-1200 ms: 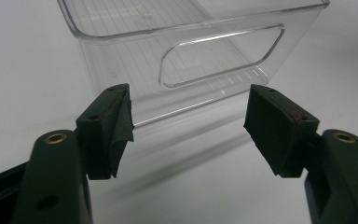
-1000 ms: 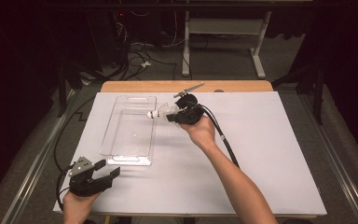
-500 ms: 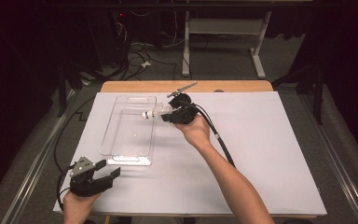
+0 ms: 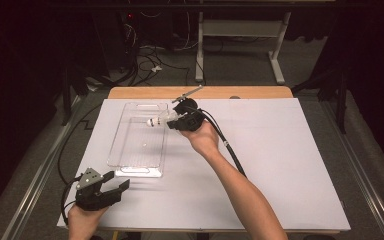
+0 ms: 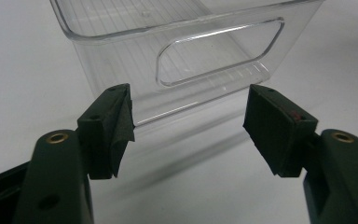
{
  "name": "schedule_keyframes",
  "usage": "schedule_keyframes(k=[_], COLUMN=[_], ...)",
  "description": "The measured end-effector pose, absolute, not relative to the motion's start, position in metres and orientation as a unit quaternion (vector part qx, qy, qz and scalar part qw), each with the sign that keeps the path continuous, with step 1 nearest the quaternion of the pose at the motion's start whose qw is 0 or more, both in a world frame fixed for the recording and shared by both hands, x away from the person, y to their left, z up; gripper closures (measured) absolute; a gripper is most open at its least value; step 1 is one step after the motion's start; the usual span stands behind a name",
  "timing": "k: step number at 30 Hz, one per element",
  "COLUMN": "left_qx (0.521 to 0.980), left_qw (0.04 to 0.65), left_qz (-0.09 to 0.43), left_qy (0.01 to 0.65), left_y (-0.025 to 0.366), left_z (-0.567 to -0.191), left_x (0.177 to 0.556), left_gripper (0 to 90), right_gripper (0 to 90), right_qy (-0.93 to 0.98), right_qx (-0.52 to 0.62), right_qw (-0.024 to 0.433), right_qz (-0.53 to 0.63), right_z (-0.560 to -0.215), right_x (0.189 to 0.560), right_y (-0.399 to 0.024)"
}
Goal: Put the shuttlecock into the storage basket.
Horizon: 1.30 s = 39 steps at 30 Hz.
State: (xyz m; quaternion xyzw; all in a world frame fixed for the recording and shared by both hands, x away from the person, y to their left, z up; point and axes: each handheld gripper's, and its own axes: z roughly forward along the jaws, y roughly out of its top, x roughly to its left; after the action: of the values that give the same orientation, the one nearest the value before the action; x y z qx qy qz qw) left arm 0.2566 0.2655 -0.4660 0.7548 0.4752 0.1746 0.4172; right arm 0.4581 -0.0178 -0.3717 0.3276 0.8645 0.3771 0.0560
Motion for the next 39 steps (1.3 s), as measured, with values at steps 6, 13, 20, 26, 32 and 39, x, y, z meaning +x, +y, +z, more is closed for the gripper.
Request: schedule_keyframes(k=[6, 13, 20, 26, 32, 39], left_qx=[0.756, 0.753, 0.753, 0.753, 0.753, 0.753], left_qw=[0.415, 0.419, 0.419, 0.419, 0.42, 0.419], left_qz=[0.172, 0.171, 0.168, 0.168, 0.166, 0.167], left_qy=[0.475, 0.477, 0.478, 0.479, 0.479, 0.479], left_y=[0.265, 0.266, 0.266, 0.266, 0.266, 0.266], left_z=[-0.466, -0.466, -0.467, -0.467, -0.467, -0.467], left_x=[0.257, 0.257, 0.257, 0.257, 0.257, 0.257], left_gripper=[33.7, 33.7, 33.6, 33.7, 33.7, 33.8], right_gripper=[88.6, 88.4, 88.4, 88.5, 88.4, 88.3], right_qy=[0.867, 0.87, 0.872, 0.876, 0.877, 0.878], right_qx=[0.322, 0.32, 0.313, 0.309, 0.308, 0.31], right_qw=[0.056, 0.055, 0.051, 0.048, 0.044, 0.04], right_qz=[0.375, 0.37, 0.373, 0.368, 0.366, 0.362], right_z=[-0.37, -0.373, -0.373, -0.375, -0.378, -0.381], right_x=[0.46, 0.462, 0.465, 0.465, 0.467, 0.472], right_y=[-0.01, 0.002, 0.015, 0.026, 0.037, 0.048])
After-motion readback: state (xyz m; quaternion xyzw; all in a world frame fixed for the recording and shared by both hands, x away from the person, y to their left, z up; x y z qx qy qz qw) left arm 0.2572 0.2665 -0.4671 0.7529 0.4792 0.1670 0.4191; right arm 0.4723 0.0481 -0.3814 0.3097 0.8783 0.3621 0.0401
